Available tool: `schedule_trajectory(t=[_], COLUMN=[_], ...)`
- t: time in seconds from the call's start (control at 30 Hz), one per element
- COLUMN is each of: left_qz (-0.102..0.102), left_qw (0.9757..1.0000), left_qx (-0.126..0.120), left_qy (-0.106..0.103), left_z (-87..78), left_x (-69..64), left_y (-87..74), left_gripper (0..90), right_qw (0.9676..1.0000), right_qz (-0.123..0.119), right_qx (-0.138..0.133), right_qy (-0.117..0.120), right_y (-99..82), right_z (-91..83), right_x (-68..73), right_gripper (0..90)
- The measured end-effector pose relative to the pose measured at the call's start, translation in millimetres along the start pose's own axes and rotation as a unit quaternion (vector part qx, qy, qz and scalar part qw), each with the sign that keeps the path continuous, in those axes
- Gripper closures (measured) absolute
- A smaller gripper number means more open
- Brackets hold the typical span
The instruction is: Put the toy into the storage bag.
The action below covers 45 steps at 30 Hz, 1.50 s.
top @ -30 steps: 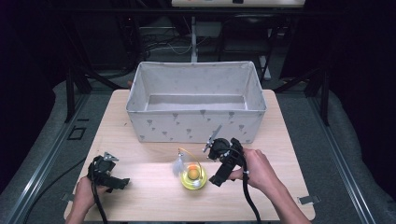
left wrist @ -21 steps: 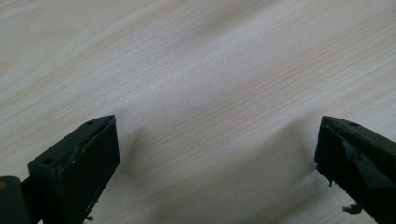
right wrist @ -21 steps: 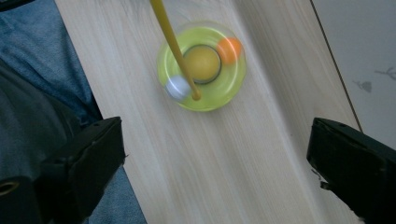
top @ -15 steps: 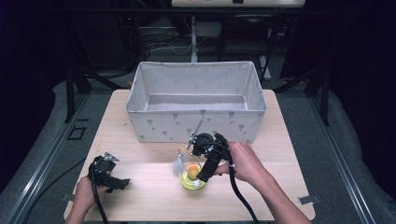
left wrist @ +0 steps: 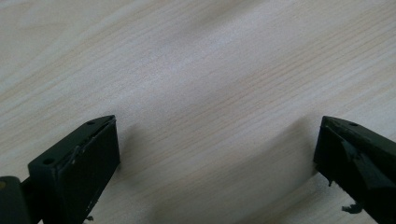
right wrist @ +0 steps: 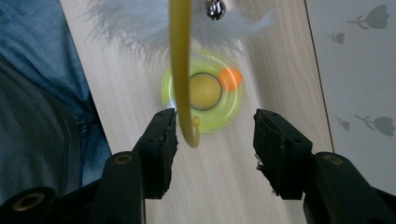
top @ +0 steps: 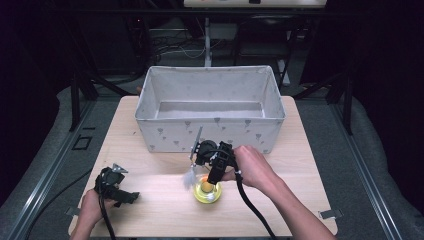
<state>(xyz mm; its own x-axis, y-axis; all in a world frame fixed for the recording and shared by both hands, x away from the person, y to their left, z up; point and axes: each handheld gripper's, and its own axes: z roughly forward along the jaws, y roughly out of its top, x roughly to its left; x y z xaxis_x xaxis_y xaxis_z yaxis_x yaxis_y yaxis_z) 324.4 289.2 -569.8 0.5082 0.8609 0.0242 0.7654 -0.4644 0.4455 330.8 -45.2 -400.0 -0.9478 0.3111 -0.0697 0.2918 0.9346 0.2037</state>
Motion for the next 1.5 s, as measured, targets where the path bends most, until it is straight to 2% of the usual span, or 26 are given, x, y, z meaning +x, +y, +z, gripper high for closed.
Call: schedule_trajectory(t=[0.03,0.23,0.57,0.7,1.1,1.5], left_qz=[0.000,0.000,0.001,0.003,0.003,0.009], left_qw=[1.0000,1.0000,1.0000,1.0000,0.9999,0.9998], left_qx=[0.000,0.001,-0.001,-0.004,-0.013,-0.018], left_qy=[0.000,-0.001,0.000,0.000,0.001,0.002], left_z=[-0.1,-0.1,-0.3,-0.9,-0.8,-1.4], left_x=[0.0,0.0,-1.0,-0.6,-0.5,-0.4], left_y=[0.0,0.2,0.4,0.5,0.1,0.2], left_gripper=[0.3,0.4,0.5,0.5,0.2,0.1], right_qw=[1.0000,0.9997,0.9995,0.9997,0.9997,0.9999], right_qz=[-0.003,-0.011,-0.024,-0.023,-0.016,0.001], right_qx=[0.009,0.022,0.017,0.005,-0.003,-0.013], right_qy=[0.001,0.002,0.009,0.011,0.020,0.006], right_y=[1.8,5.0,8.6,9.6,8.9,2.9], right_z=[2.3,4.7,6.1,1.5,-3.7,-24.7], right_x=[-0.5,-1.5,0.9,1.4,-0.5,-8.9], right_gripper=[57.0,65.0,85.8,87.2,87.8,87.8])
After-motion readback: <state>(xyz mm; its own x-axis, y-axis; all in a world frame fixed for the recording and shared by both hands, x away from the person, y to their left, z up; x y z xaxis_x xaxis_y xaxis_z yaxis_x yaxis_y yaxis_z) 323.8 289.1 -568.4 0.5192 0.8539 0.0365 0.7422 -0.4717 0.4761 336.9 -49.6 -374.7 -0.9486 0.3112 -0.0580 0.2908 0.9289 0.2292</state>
